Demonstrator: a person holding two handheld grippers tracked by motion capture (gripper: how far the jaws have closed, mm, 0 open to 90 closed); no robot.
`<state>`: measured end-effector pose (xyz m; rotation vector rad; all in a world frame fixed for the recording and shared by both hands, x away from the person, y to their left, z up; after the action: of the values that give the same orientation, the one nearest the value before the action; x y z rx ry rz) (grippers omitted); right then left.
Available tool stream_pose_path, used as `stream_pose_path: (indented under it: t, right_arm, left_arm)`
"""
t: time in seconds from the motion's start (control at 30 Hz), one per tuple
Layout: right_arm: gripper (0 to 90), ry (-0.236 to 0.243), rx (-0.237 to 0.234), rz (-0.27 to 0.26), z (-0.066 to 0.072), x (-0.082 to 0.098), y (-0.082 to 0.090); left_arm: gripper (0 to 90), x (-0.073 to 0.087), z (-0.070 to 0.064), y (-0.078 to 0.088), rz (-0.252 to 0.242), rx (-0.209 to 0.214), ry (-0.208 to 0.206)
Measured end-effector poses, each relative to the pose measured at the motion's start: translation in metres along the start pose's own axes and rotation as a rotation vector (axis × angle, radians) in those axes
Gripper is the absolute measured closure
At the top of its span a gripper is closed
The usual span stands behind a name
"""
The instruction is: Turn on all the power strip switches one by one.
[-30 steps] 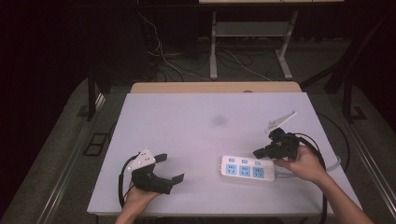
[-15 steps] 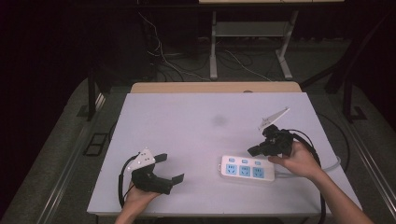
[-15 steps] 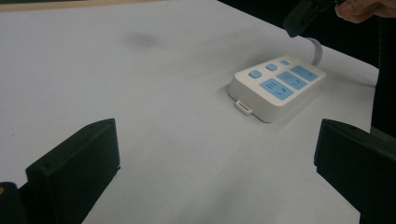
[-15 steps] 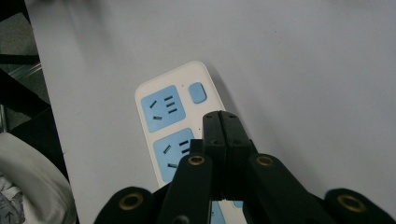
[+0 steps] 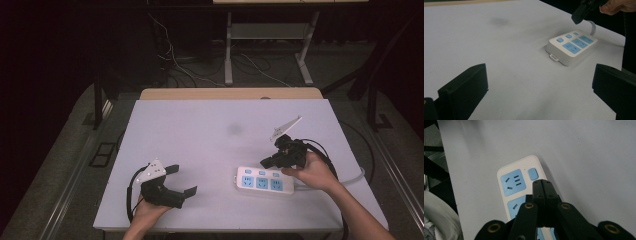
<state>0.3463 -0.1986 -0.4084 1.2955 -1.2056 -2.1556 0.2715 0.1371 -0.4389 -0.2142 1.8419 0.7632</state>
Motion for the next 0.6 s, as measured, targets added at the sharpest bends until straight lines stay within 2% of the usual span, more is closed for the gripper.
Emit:
stream_pose_path:
  t: [0.6]
  right_arm:
    - [90.0, 0.010, -0.004, 0.033, 0.001, -0.001, -0.012]
  left_arm:
    - [0.0, 0.000, 0.000, 0.001, -0.004, 0.000, -0.002]
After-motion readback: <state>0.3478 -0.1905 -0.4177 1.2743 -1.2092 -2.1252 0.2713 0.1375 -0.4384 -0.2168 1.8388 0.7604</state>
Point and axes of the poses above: each handheld gripper's, and its own axes: y roughly backward along the jaws, x roughly out of its underside, z roughly to its left, the point moved 4 cm from there along -y, roughly forward along the jaws, and after that the axes turned 1 degree about x, right-handed, at the moved point
